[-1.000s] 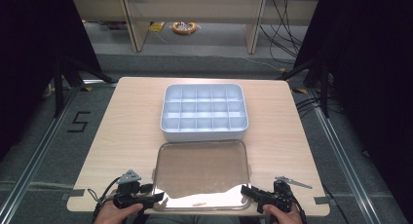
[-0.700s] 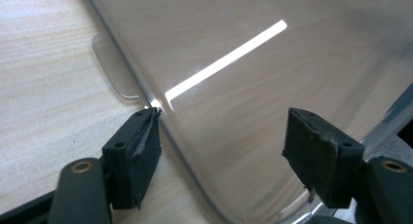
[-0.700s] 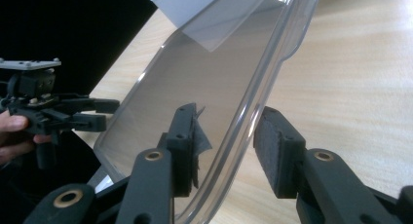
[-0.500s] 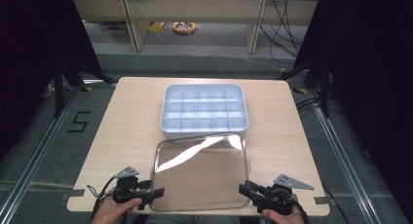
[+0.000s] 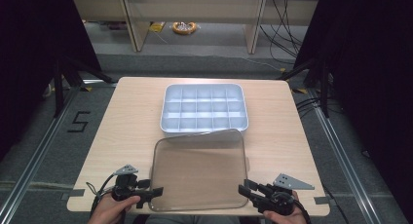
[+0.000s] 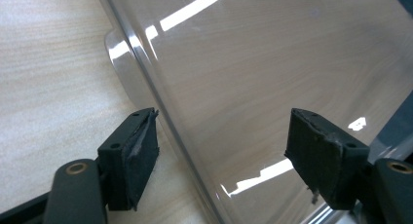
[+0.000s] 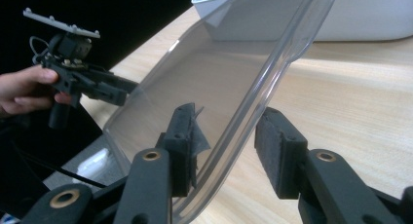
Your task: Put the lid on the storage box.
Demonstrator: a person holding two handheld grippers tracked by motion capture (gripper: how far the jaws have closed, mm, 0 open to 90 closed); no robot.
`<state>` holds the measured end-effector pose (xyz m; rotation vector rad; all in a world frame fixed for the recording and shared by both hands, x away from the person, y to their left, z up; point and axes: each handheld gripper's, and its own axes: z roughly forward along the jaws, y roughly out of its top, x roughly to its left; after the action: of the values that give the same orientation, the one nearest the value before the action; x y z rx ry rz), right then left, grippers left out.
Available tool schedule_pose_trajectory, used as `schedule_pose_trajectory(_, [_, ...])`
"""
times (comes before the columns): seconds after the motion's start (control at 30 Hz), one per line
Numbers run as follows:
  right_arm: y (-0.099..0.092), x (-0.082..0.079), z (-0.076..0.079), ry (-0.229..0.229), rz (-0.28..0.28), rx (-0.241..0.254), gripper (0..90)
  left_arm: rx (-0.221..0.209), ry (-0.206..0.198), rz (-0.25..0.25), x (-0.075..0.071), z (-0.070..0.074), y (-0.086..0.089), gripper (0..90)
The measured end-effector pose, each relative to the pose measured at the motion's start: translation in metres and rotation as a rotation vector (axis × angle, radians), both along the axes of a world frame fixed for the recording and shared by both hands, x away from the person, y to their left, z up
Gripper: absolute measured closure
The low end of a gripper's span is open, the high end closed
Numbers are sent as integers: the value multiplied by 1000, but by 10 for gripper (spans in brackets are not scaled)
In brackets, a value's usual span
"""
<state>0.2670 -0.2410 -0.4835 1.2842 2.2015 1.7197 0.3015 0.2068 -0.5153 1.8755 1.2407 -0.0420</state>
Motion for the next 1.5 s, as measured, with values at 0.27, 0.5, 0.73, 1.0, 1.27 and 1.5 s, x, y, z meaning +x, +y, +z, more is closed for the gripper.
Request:
schedule_pose_trajectory(0.27, [-2, 0, -5, 28, 5, -22, 627, -16, 39, -13, -2, 1, 3, 415])
schedule_pose_trajectory(0.5, [-4, 3, -12, 90, -52, -67, 631, 17, -47, -22, -5, 7, 2, 512])
schedule_pose_trajectory(0.73, [0, 4, -15, 133, -106, -134, 618, 73, -118, -22, -9, 14, -5, 533])
schedule_pose_trajectory(1.0, [2, 7, -9, 112, -148, -158, 610, 69, -128, -7, -7, 17, -7, 570])
schedule_pose_trajectory(1.27, [1, 20, -1, 88, -186, -162, 581, 54, -154, -6, 4, 29, -11, 562])
schedule_pose_trajectory(1.5, [0, 36, 12, 56, -211, -156, 554, 37, -172, 1, 17, 40, -13, 554])
